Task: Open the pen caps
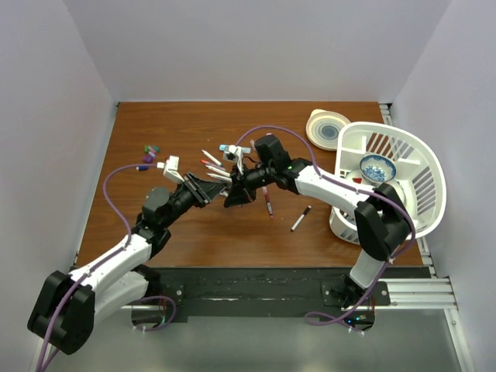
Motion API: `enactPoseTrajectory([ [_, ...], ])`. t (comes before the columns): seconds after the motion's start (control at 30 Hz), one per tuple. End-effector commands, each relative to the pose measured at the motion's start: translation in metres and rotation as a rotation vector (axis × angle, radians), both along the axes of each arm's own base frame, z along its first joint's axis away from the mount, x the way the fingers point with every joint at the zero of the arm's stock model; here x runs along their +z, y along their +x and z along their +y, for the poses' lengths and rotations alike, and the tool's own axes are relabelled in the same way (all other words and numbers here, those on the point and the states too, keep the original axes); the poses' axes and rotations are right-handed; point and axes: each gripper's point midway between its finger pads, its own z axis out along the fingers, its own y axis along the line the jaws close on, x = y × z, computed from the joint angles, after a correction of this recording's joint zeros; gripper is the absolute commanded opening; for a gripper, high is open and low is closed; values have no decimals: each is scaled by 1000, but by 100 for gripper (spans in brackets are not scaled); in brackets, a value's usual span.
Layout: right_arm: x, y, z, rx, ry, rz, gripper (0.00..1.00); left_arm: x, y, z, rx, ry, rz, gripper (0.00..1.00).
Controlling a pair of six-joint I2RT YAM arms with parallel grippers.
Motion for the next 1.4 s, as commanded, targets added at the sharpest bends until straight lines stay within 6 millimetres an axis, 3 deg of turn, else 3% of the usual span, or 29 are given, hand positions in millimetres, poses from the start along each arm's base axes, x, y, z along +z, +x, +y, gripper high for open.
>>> enactPoseTrajectory([
  [0.0,2,-7,6,22,6,15,0,37,18,7,77,-7,-101,0],
  [0.07,-4,-10,10,21,-11,21,0,42,28,22,148,-6,-93,0],
  [0.17,-14,-11,12,19,-29,39,0,53,52,80,342,-36,-93,0],
  [0.2,-17,-10,12,14,-38,45,0,55,63,111,438,-37,-96,0],
  [0.3,-27,-9,13,12,-61,64,0,61,77,162,550,-29,-83,0],
  [0.4,-33,-9,14,5,-82,70,0,60,87,189,597,-11,-66,0],
  [0.5,-30,-7,13,-3,-85,49,0,33,93,204,625,26,25,0],
  [0.6,-27,-5,11,-8,-91,13,0,-12,95,229,726,67,182,0],
  [0.63,-25,-5,11,-6,-89,5,0,-35,95,237,758,87,271,0],
  [0.7,-25,-5,10,-6,-89,2,0,-51,98,259,846,112,347,0],
  [0.73,-24,-6,10,-2,-86,-2,0,-72,98,264,852,132,420,0],
  [0.83,-23,-6,10,3,-84,-5,0,-94,105,283,892,135,485,0],
  [0.9,-23,-6,10,7,-84,0,0,-94,115,293,919,138,490,0],
  [0.97,-24,-8,10,14,-85,9,0,-112,121,303,945,159,545,0],
  [1.0,-24,-7,10,12,-85,9,0,-108,128,308,956,170,549,0],
  [1.03,-23,-8,10,14,-84,8,0,-123,130,313,963,180,596,0],
  [1.07,-22,-8,10,16,-83,7,0,-119,139,318,977,177,596,2],
  [1.13,-21,-8,10,18,-81,2,0,-138,141,322,974,190,657,4],
  [1.37,-17,-5,8,12,-76,1,0,-149,160,333,966,215,691,27],
])
